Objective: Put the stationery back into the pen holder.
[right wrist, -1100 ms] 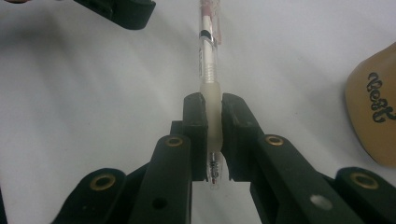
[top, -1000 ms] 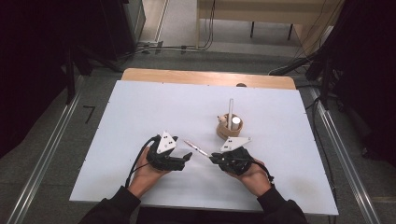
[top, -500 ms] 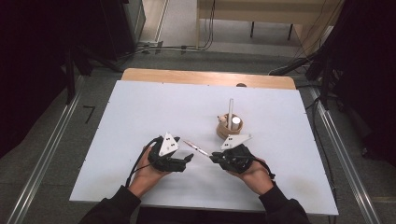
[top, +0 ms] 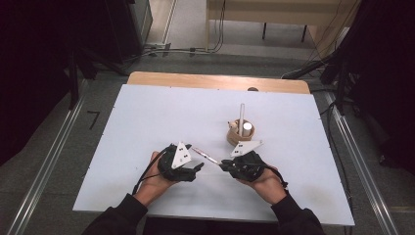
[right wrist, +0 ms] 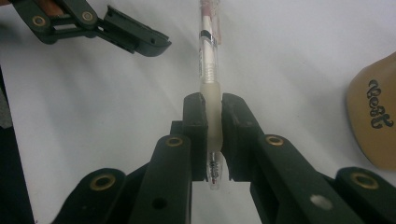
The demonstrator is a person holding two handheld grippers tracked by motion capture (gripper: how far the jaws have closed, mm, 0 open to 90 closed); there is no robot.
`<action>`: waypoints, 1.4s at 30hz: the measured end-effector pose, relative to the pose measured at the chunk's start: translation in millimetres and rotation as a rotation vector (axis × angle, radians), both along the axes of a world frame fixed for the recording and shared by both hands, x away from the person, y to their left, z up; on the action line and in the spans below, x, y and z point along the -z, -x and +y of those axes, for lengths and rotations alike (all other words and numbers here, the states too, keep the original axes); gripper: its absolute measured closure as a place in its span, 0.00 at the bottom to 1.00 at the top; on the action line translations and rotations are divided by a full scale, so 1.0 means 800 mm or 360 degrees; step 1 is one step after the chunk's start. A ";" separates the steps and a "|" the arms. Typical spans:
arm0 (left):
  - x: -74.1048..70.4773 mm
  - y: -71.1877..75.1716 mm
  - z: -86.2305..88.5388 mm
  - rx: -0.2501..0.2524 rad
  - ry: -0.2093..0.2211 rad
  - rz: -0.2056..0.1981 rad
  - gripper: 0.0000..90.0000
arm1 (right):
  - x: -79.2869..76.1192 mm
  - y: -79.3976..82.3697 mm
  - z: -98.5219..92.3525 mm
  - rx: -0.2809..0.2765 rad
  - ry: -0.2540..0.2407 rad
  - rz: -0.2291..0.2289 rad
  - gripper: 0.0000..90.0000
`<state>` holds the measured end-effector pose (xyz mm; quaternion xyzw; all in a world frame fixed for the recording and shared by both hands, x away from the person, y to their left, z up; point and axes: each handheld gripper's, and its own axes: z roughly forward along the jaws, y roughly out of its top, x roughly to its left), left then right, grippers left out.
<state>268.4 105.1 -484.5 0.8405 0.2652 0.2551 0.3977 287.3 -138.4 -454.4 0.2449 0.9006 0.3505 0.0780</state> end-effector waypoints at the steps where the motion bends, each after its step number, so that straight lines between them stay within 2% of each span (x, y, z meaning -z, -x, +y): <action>1: 0.001 0.000 -0.001 0.0009 -0.0012 -0.0007 0.30 | 0.000 0.000 0.001 -0.0004 0.0001 0.0005 0.88; 7: 0.005 0.000 -0.006 0.0035 -0.0083 -0.0042 0.31 | -0.002 0.001 0.004 -0.0016 0.0014 0.0027 0.88; 14: 0.008 -0.001 -0.009 0.0055 -0.0132 -0.0081 0.37 | -0.003 0.000 0.007 -0.0028 0.0019 0.0066 0.88; 17: 0.010 0.001 -0.013 0.0073 -0.0192 -0.0120 0.39 | -0.005 0.000 0.009 -0.0035 0.0019 0.0078 0.88; 21: 0.012 0.001 -0.014 0.0081 -0.0220 -0.0153 0.42 | -0.007 0.000 0.010 -0.0040 0.0025 0.0098 0.88; 24: 0.014 0.003 -0.015 0.0103 -0.0275 -0.0217 0.43 | -0.008 -0.001 0.010 -0.0055 0.0018 0.0115 0.88; 28: 0.016 0.005 -0.019 0.0133 -0.0328 -0.0263 0.46 | -0.009 0.001 0.013 -0.0066 0.0026 0.0135 0.88; 33: 0.016 0.006 -0.019 0.0137 -0.0363 -0.0296 0.58 | -0.009 0.000 0.013 -0.0072 0.0027 0.0143 0.88; 42: 0.019 0.011 -0.022 0.0194 -0.0456 -0.0353 0.71 | -0.014 -0.002 0.008 -0.0056 -0.0048 0.0155 0.87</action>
